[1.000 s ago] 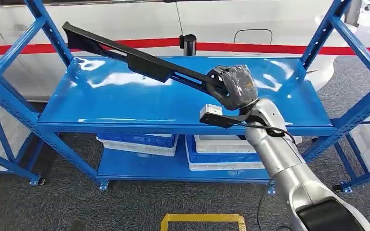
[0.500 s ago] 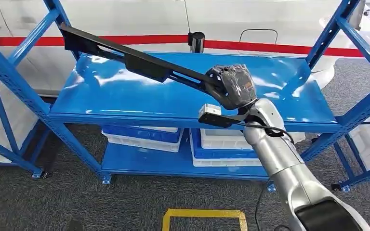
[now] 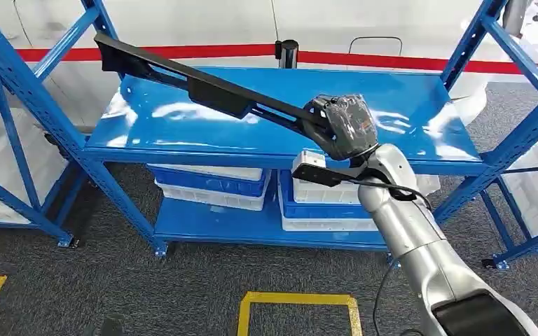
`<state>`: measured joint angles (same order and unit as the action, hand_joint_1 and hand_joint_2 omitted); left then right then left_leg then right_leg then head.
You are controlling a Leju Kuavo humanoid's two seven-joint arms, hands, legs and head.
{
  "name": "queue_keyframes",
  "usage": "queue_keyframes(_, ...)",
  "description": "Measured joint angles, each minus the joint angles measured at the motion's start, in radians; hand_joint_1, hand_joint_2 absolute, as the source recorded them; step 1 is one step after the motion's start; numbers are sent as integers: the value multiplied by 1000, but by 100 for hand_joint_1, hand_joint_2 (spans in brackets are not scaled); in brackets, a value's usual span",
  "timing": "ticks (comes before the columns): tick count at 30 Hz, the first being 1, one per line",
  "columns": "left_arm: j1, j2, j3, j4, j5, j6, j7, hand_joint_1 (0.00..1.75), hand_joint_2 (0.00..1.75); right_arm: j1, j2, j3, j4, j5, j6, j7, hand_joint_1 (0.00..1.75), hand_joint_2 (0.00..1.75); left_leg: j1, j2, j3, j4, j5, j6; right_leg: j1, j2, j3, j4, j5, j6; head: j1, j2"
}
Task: Take the parts from the cabinet and place them on the table.
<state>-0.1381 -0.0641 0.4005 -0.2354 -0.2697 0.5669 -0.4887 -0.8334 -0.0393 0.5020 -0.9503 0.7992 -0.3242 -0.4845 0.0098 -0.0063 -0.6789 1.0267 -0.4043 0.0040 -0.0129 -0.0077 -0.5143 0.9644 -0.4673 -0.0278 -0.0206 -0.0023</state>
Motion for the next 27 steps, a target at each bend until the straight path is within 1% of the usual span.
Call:
queue_keyframes(1, 0, 0, 0, 0, -1, 0, 0, 0, 175, -3, 2, 0, 0, 0, 0, 0, 175, 175, 4, 1, -17, 66, -72, -8, 0, -1, -12, 0, 11, -6, -3, 0)
queue_keyframes(2, -1, 1, 0, 0, -1, 0, 0, 0, 175, -3, 3, 0, 0, 0, 0, 0, 175, 175, 6, 1, -35, 138, -121, -15, 1, -1, -23, 1, 21, -5, -1, 0)
queue_keyframes(3, 0, 2, 1, 0, -1, 0, 0, 0, 175, -2, 3, 0, 0, 0, 0, 0, 175, 175, 8, 1, -51, 205, -151, -21, 1, -1, -33, 3, 28, -3, -2, 0)
queue_keyframes(4, 0, 2, 1, 0, -1, 0, 1, 0, 175, -1, 3, 0, 0, 0, 0, 0, 175, 175, 11, 2, -58, 254, -155, -27, 1, -2, -45, 5, 35, 1, -2, 0)
queue_keyframes(5, 0, 2, 1, 0, -1, 0, 1, 0, 175, 0, 3, 0, 1, 0, 0, 0, 175, 175, 15, 3, -47, 263, -134, -31, 0, -3, -58, 9, 43, 5, -2, 0)
queue_keyframes(6, 0, 2, 1, 0, -1, 0, 1, 0, 175, 0, 3, 0, 1, 1, 0, 0, 175, 175, 19, 4, -13, 226, -96, -33, 0, -3, -71, 16, 48, 8, -2, 0)
queue_keyframes(7, 0, 3, 2, 0, -1, 0, 1, 0, 175, 0, 3, 0, 1, 1, 0, 0, 175, 175, 22, 5, 35, 163, -65, -34, -3, -3, -81, 22, 50, 12, -3, 0)
queue_keyframes(8, 0, 3, 2, 0, -1, 0, 2, 0, 175, 0, 3, 0, 1, 1, 0, 0, 175, 175, 24, 6, 108, 58, -50, -32, -3, -3, -90, 32, 52, 16, -3, 0)
queue_keyframes(9, -2, 3, 2, 0, -1, 0, 2, 0, 175, 0, 3, 0, 0, 1, 0, 0, 175, 175, 22, 5, 143, 4, -90, -30, -1, -4, -97, 35, 55, 20, -2, 0)
queue_keyframes(10, -2, 3, 3, 0, -1, 0, 2, 0, 175, -1, 2, 0, 1, 2, -2, 0, 175, 175, 14, 1, 149, -18, -89, -20, 3, -5, -102, 38, 61, 29, -1, 0)
queue_keyframes(11, 0, 3, 6, 0, -1, 0, 2, 0, 175, -1, 3, 0, 1, 3, -2, 0, 175, 175, 11, 1, 141, -16, -85, -14, 2, -6, -102, 37, 68, 39, -1, 0)
queue_keyframes(12, -1, 3, 7, 0, -1, 0, 2, 0, 175, -1, 3, 0, 1, 3, -2, -1, 175, 175, 8, 1, 139, -13, -83, -8, 0, -7, -104, 35, 73, 47, -3, 0)
queue_keyframes(13, -1, 4, 8, 0, -1, 0, 2, 0, 175, -1, 3, 0, 1, 3, -2, -1, 175, 175, 6, 1, 135, -17, -75, 4, 0, -7, -104, 30, 81, 58, 0, 0)
queue_keyframes(14, -1, 2, 8, 0, -1, 0, 3, 0, 175, -1, 0, -1, 2, 3, -2, -1, 175, 175, 17, 4, 136, -36, -58, 25, 7, -7, -116, 35, 78, 65, 0, 0)
queue_keyframes(15, -2, 1, 8, 0, -2, 0, 3, 0, 175, -1, -1, -1, 3, 3, -2, -1, 175, 175, 11, 7, 127, -40, -48, 32, 3, -4, -132, 57, 48, 60, -1, 0)
queue_keyframes(16, -3, 1, 8, 0, -3, 0, 5, 0, 175, -3, -1, -1, 4, 3, -3, -2, 175, 175, 11, 8, 114, -40, -36, 45, 2, 0, -156, 125, -8, 48, 6, 0)
queue_keyframes(17, -3, 1, 8, 0, -3, 0, 7, 0, 175, -3, -2, -2, 6, 3, -3, -2, 175, 175, 9, 8, 103, -40, -28, 46, 1, 1, -181, 202, -52, 43, 6, 0)
queue_keyframes(18, -3, 1, 8, 0, -4, 0, 8, 0, 175, -1, -3, -1, 8, 3, -3, -1, 175, 175, 8, 8, 93, -39, -21, 46, -1, 1, -203, 271, -84, 43, 5, 0)
queue_keyframes(19, -3, 1, 8, 0, -5, 0, 10, 0, 175, 1, -3, -1, 10, 3, -3, -2, 175, 175, 7, 8, 81, -39, -11, 46, 0, 2, -218, 339, -104, 50, 6, 0)
queue_keyframes(20, -3, 1, 8, 0, -6, 0, 11, 0, 175, 3, -3, -1, 12, 3, -3, -1, 175, 175, 7, 8, 69, -38, -1, 43, -1, 2, -210, 353, -97, 59, 5, 0)
queue_keyframes(21, -3, 0, 8, 0, -7, 0, 12, 0, 175, 4, -3, -1, 12, 3, -3, -1, 175, 175, 7, 8, 58, -38, 7, 41, -1, 2, -178, 319, -74, 69, 6, 0)
queue_keyframes(22, -3, -1, 8, 0, -8, 0, 12, 0, 175, 4, -3, -1, 12, 4, -3, -2, 175, 175, 8, 7, 49, -37, 15, 38, -2, 2, -130, 250, -45, 78, 6, 0)
queue_keyframes(23, -3, -1, 8, 0, -9, 0, 13, 0, 175, 3, -3, -2, 12, 4, -3, -2, 175, 175, 8, 5, 41, -34, 21, 33, -4, 2, -69, 159, -23, 83, 6, 0)
queue_keyframes(24, -3, -1, 8, 0, -11, 0, 13, 0, 175, 1, -3, -2, 12, 4, -3, -1, 175, 175, 8, 4, 35, -30, 27, 26, -7, 2, -10, 65, -28, 78, 6, 0)
queue_keyframes(25, -4, -1, 8, 0, -12, 0, 13, 0, 175, 0, 0, -2, 12, 4, -4, -1, 175, 175, 4, 3, 23, -27, 35, 18, 5, 9, 20, 20, -42, 66, 5, 0)
queue_keyframes(26, -4, 0, 8, 0, -13, 0, 13, 0, 175, 1, 0, -3, 12, 4, -5, -1, 175, 175, 2, 4, 23, -30, 43, 11, 6, 10, 10, 27, -37, 61, 3, 0)
queue_keyframes(27, -4, 0, 8, 0, -13, 1, 14, 0, 175, 1, 0, -4, 12, 4, -6, -1, 175, 175, 2, 3, 21, -27, 49, 8, 7, 11, 2, 29, -34, 56, 2, 0)
